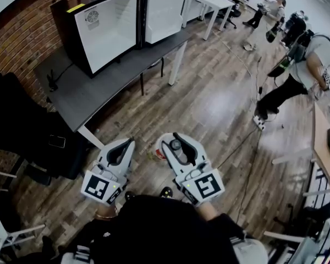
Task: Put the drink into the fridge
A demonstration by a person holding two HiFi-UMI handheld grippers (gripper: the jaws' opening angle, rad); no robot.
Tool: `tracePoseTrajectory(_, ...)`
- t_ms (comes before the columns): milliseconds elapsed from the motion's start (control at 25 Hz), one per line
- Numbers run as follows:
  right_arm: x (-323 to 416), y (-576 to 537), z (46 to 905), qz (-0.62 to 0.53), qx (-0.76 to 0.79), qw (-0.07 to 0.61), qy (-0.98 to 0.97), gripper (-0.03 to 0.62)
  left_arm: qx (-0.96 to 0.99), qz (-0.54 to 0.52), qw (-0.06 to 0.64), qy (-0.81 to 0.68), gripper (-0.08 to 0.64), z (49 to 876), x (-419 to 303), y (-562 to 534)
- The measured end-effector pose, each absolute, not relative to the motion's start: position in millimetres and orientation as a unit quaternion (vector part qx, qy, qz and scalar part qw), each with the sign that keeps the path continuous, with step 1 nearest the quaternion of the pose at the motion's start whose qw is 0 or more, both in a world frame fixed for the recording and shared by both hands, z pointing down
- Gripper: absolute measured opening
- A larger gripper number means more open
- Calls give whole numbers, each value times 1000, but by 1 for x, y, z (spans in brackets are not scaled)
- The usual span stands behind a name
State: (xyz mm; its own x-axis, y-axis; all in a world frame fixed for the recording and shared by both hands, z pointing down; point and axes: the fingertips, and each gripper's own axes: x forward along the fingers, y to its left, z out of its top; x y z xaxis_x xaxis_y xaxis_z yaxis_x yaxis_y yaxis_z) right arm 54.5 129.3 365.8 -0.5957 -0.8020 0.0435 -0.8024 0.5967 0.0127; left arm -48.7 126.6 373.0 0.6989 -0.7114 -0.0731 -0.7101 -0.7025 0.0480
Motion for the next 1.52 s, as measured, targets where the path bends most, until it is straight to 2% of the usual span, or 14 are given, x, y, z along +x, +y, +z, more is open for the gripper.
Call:
tracePoseTrajectory(280,61,127,363,0,444,8,-896,144,921,-40,10,-386,-2,374,-41,126)
tracePoseTrajectory(640,86,126,370,15,450,23,-893,144,918,-35,9,-394,-2,375,-21,125)
tracePoseTrajectory(1520,178,132,384,29,445,18,-895,144,919,-19,13,-394,-2,388,76,132)
